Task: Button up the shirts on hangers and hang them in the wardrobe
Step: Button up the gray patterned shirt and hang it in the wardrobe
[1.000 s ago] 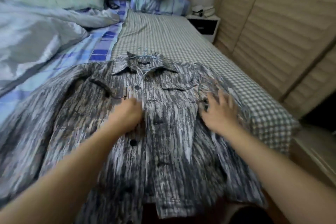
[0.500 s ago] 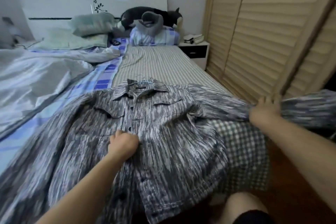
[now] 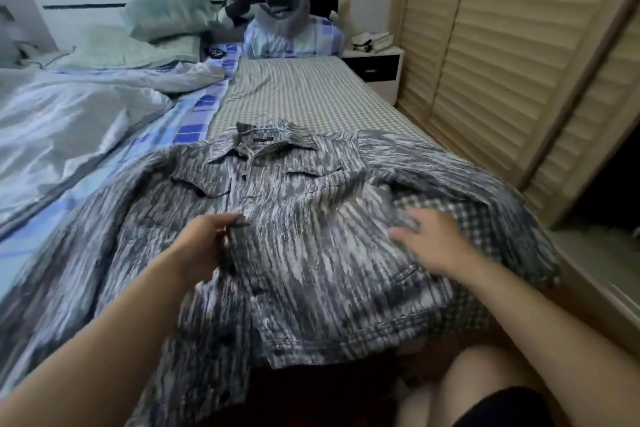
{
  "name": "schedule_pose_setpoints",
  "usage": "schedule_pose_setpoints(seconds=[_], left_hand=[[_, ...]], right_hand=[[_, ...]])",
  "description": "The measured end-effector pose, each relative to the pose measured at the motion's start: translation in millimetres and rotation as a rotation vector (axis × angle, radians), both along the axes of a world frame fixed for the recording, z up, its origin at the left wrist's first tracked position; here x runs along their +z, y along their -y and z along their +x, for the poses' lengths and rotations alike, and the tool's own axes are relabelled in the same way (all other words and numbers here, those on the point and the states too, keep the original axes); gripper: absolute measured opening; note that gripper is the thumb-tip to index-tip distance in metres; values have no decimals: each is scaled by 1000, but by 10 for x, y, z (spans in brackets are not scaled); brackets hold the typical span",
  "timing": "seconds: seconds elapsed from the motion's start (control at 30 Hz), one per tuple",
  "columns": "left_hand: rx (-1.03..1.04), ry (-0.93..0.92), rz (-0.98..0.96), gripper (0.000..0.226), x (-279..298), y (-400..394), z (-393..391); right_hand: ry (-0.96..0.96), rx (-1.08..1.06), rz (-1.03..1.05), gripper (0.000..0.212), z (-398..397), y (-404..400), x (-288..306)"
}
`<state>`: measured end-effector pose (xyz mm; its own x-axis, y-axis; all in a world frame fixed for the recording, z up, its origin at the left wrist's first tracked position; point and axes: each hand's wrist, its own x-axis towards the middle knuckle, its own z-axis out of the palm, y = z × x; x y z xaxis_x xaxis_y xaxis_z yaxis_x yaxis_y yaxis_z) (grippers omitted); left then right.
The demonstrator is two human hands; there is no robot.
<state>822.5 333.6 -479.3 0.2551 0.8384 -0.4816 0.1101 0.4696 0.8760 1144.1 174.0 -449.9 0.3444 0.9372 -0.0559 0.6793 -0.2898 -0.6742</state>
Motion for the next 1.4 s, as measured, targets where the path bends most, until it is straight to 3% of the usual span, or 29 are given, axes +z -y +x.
schedule_pose_setpoints(seconds=[0.07, 0.1, 0.17, 0.23, 0.27, 0.3, 0.37, 0.47, 0.53, 0.6, 0.7, 0.77, 0.83, 0.9, 0.97, 1.03, 1.07, 1.13, 1.23, 1.33, 1.4], left_hand=[[-13, 21, 29, 21, -18, -51, -89], [-25, 10, 56, 24, -15, -19, -111], [-89, -182, 194, 18, -90, 36, -99], [-178, -456, 342, 42, -206, 85, 4], [-175, -575, 373, 54, -233, 97, 71], [-143, -642, 384, 66, -212, 127, 131], [-171, -726, 426, 76, -151, 230, 249], [-401, -983, 578, 34, -204, 501, 303], [-505, -1121, 645, 23, -278, 586, 301], [-629, -1214, 690, 23, -297, 573, 251], [-811, -1171, 731, 28, -84, 399, 98], [-816, -949, 725, 24, 72, 191, -32], [-644, -806, 743, 22, 162, -100, -143], [-418, -854, 865, 24, 215, -488, -218], [-290, -877, 917, 25, 212, -943, -258], [-249, -863, 949, 28, 192, -1379, -222], [-246, -859, 970, 32, 163, -1597, -183], [-264, -847, 999, 44, 69, -2028, -77], [-357, -847, 992, 50, -68, -2621, 106], [-382, -725, 1008, 25, -278, -3027, 275], [-374, -711, 1026, 27, -455, -3160, 427]], right_hand=[[-62, -252, 210, 47, 225, 176, -11], [-47, -320, 163, 47, 326, 279, -91], [105, -196, -292, 36, 418, 455, -410], [260, 24, -773, 37, 376, 515, -783], [318, 87, -873, 44, 332, 475, -840], [332, 89, -864, 53, 286, 386, -842], [310, -50, -625, 63, 164, 194, -659], [395, -192, -144, 28, -85, 14, -419], [471, -113, -56, 19, -241, -115, -331], [481, -6, -64, 25, -352, -339, -259], [490, 60, -3, 18, -573, -832, -83], [423, 105, 9, 17, -766, -1220, 51], [309, 99, -29, 24, -942, -1650, 161], [200, 15, -16, 24, -1034, -2134, 205], [-1, -145, -7, 10, -1083, -2585, 174], [-180, -291, -44, 51, -1089, -2976, 44], [-216, -326, -43, 57, -1100, -3103, 20], [-71, -352, 39, 41, -1053, -3342, -35], [67, -326, 361, 21, -981, -3492, -147], [-23, -149, 463, 28, -980, -3469, -579], [-86, -79, 435, 39, -936, -3503, -875]])
